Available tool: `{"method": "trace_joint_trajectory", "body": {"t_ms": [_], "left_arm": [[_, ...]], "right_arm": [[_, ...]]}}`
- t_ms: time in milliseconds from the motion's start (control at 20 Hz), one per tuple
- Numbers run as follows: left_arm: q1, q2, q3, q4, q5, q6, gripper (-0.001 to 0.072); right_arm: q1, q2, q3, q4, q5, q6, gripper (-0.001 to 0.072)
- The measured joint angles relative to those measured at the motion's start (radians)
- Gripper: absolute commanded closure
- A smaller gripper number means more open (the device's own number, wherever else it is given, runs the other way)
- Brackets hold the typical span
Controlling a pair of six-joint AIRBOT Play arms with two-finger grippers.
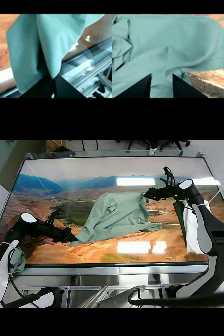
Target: Fold the shirts.
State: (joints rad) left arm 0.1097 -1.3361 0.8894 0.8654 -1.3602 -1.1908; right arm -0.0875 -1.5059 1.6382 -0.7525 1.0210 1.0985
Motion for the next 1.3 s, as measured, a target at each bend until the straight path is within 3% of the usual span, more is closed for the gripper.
{"method": "trace_joint_trajectory", "body": {"t_ms": [400,500,800,850,1100,1150,1200,1300], "left_arm": [[0.0,-0.098,0.095,-0.043,-0.009,0.027,0.0694],[0.0,-0.117,0.103,-0.045,-0.017,0.034,0.0693],[0.0,-0.138,0.11,-0.055,-0.023,0.041,0.0694],[0.0,-0.139,0.11,-0.055,-0.024,0.041,0.0694],[0.0,-0.14,0.111,-0.055,-0.026,0.041,0.0693],[0.0,-0.14,0.111,-0.055,-0.026,0.041,0.0694],[0.0,-0.14,0.111,-0.055,-0.026,0.042,0.0693],[0.0,-0.14,0.111,-0.056,-0.023,0.042,0.0694]], "right_arm": [[-0.233,0.142,-0.121,-0.244,0.291,0.156,0.0385],[-0.275,0.191,-0.248,-0.256,0.312,0.167,0.0175],[-0.314,0.228,-0.535,-0.124,0.238,0.087,0.0174],[-0.314,0.22,-0.554,-0.094,0.222,0.066,0.0265],[-0.276,0.181,-0.59,0.005,0.178,-0.002,0.0305],[-0.266,0.177,-0.592,0.011,0.161,-0.009,0.0528],[-0.255,0.173,-0.594,0.01,0.13,-0.019,0.069],[-0.242,0.17,-0.595,0.022,0.104,-0.046,0.0696]]}}
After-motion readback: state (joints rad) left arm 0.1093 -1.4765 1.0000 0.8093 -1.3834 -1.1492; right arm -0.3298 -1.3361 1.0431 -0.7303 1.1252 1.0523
